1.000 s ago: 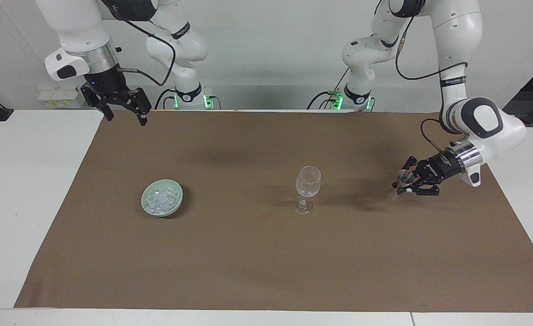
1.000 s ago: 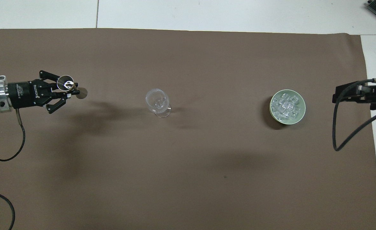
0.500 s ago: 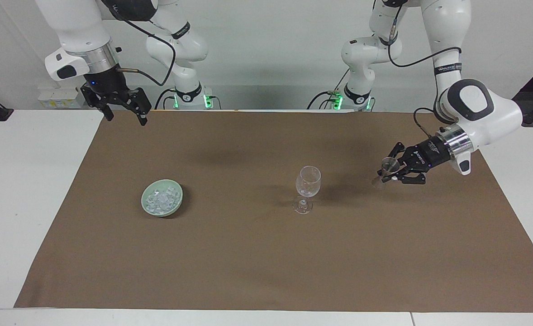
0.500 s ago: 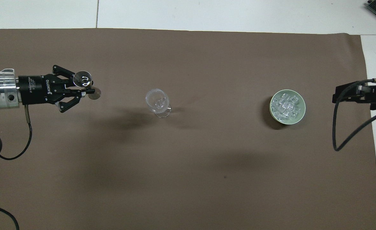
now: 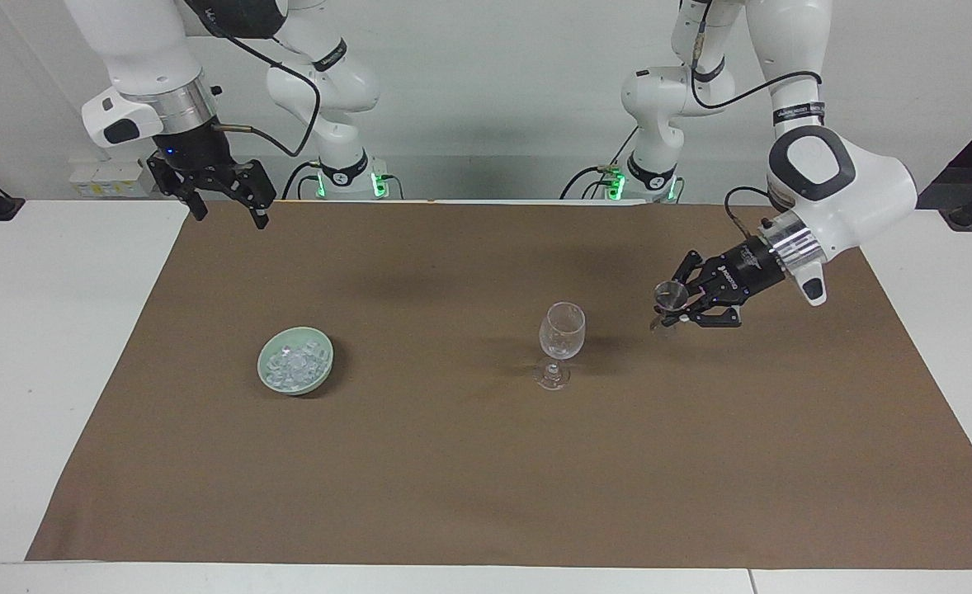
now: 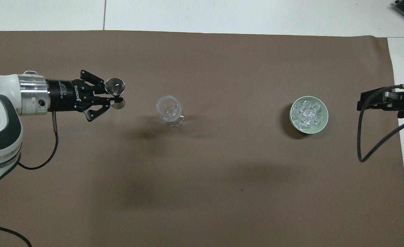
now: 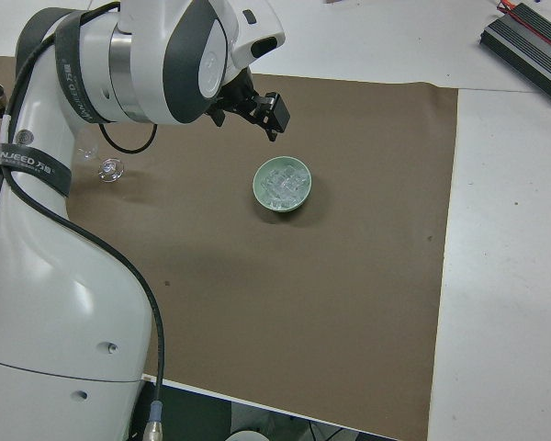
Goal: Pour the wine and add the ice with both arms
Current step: 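Carry the metal cup with the left gripper over the wine glass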
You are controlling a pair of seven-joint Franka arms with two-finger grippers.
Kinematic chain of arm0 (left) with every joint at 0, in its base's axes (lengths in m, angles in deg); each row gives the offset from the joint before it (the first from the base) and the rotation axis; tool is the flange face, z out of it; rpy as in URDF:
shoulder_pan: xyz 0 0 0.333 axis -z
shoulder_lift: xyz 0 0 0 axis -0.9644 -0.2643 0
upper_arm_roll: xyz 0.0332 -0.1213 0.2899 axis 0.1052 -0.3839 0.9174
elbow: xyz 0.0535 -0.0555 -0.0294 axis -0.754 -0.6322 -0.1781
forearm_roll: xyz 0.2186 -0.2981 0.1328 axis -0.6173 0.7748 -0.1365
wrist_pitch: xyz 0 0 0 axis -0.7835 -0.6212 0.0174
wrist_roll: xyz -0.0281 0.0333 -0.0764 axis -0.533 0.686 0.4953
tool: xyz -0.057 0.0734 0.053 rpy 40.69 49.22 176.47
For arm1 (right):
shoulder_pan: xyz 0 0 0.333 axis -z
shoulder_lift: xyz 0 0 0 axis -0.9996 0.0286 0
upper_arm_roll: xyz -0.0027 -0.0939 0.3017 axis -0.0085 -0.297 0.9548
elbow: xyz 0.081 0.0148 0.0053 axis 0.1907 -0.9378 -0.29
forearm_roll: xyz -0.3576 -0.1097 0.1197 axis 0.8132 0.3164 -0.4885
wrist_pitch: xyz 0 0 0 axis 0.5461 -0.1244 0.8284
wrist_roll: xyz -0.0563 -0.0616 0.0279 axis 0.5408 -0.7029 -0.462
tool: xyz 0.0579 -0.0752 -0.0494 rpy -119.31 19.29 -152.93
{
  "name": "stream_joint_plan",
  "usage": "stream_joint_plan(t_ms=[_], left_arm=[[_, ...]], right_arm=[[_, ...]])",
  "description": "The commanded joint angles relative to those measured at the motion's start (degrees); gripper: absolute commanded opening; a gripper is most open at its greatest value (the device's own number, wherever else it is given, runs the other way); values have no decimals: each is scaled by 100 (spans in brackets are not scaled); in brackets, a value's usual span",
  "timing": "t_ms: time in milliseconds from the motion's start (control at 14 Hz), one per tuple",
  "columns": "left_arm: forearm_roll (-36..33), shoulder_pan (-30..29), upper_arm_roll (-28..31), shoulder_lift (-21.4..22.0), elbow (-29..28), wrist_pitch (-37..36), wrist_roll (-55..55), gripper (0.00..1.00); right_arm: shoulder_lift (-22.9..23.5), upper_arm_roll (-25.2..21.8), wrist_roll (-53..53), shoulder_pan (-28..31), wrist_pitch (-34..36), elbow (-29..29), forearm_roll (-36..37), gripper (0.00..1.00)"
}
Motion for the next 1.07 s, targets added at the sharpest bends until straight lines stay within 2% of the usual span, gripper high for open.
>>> stream_joint_plan(t_ms=[0, 643, 1000], left_arm=[[-157, 345, 83, 173, -151, 338, -251, 0], [-912, 873, 74, 164, -230, 979, -629, 0], [-1395, 1066, 83, 173, -239, 1034, -673, 0]], right_arm=[[-7, 26, 26, 51, 60, 10, -133, 100], [-7, 26, 26, 51, 60, 10, -133, 100], [-7, 26, 26, 51, 60, 10, -133, 100]])
